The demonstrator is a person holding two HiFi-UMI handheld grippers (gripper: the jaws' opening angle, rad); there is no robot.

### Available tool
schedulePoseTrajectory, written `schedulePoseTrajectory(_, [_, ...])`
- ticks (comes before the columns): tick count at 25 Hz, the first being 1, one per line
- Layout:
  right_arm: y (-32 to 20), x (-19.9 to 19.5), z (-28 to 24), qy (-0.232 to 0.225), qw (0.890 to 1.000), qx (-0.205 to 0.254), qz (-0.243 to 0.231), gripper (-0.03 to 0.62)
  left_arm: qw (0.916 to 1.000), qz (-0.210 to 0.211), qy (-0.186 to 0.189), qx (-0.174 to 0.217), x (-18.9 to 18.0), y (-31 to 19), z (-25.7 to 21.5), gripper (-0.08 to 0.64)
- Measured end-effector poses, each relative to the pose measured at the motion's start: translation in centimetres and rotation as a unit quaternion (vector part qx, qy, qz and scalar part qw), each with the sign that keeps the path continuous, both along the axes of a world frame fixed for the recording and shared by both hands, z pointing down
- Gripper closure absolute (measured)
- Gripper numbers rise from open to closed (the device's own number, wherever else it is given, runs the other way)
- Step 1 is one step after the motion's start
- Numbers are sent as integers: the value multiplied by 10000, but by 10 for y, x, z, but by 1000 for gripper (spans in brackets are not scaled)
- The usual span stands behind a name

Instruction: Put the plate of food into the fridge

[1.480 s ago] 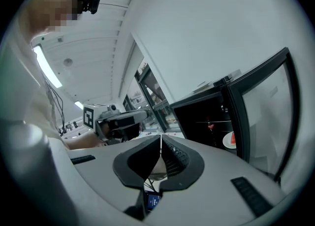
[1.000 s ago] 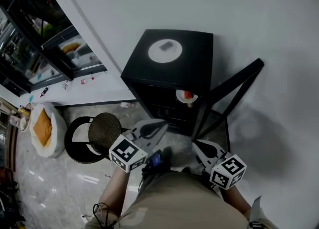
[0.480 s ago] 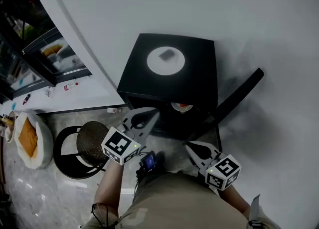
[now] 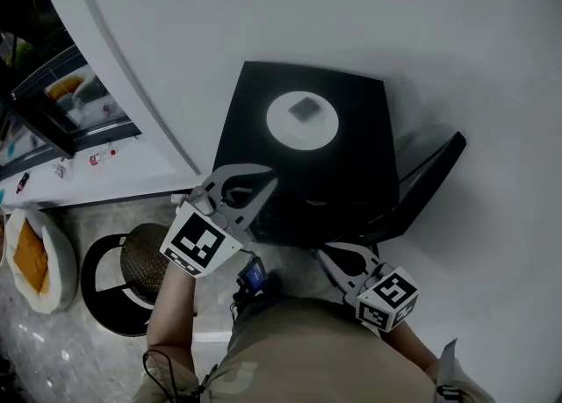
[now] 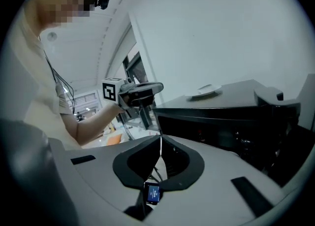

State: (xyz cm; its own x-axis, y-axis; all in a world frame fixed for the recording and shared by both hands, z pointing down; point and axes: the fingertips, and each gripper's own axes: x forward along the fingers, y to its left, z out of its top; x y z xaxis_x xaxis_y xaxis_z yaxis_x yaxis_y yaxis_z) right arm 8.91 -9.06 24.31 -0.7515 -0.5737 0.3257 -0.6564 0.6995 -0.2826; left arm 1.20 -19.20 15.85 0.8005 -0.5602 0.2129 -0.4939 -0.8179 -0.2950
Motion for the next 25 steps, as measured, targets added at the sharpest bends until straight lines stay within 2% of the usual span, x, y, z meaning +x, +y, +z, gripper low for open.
schedulePoseTrajectory(2, [-9,-6,0,27,10000,46,84,569,9981,200,-571,82,-3,-13,8,549])
schedulePoseTrajectory(4, [-16,-13,0,42,9998,93,143,569,9926,420,-1123,194,-4,-24,18,549])
schedulePoseTrajectory(9, [-28,-27,4,110,9995,106,266,569,9775,1097,-1783,269,2,-43,35,549])
schedulePoseTrajectory(11, [-32,-28,3,107,9993,118,349,569,9721,1364,-1891,248,7,-49,38,549])
schedulePoseTrajectory(14, [-36,-26,3,91,9990,148,422,569,9709,1620,-1762,118,18,-57,35,544])
schedulePoseTrajectory(15, [-38,-26,3,96,9990,152,412,569,9703,1674,-1742,50,22,-60,35,525])
schedulePoseTrajectory(16, [-40,-25,3,112,9991,163,386,569,9692,1712,-1771,-25,26,-63,36,452])
schedulePoseTrajectory(17, [-41,-24,4,133,9991,181,354,569,9674,1735,-1844,-87,30,-66,38,406])
schedulePoseTrajectory(23, [-49,-9,6,80,9996,118,249,569,9543,1673,-2460,-269,40,-82,58,396])
schedulePoseTrajectory(25, [-52,-7,3,56,9997,139,180,569,9528,1599,-2562,-308,40,-87,63,396])
